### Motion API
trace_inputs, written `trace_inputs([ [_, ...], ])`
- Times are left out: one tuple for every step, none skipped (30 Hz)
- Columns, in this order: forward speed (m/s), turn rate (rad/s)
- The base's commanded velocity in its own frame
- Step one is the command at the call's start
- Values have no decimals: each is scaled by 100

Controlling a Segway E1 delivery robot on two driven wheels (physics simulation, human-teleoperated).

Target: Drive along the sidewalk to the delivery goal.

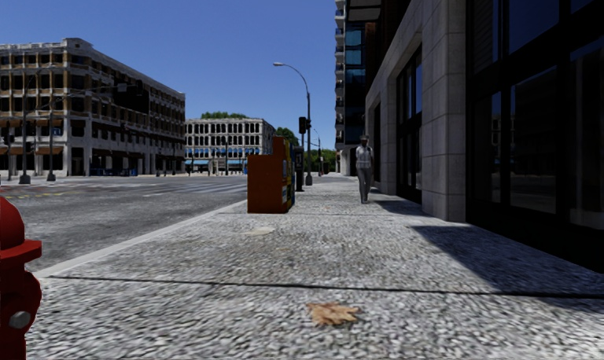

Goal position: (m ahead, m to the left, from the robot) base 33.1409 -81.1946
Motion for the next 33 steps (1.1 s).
trace_inputs([
  [127, -80],
  [127, -66],
  [127, 0],
  [127, 0],
  [127, 0],
  [126, 0],
  [125, 0],
  [125, 0],
  [125, 0],
  [125, 0],
  [125, 0],
  [125, 0],
  [125, 0],
  [125, 0],
  [125, 0],
  [125, 0],
  [125, 0],
  [125, 0],
  [125, 0],
  [125, 5],
  [200, 6],
  [200, 6],
  [200, 6],
  [200, 6],
  [200, 6],
  [200, 7],
  [200, 7],
  [200, 7],
  [200, 7],
  [200, 7],
  [200, 7],
  [200, 6],
  [200, 6],
])
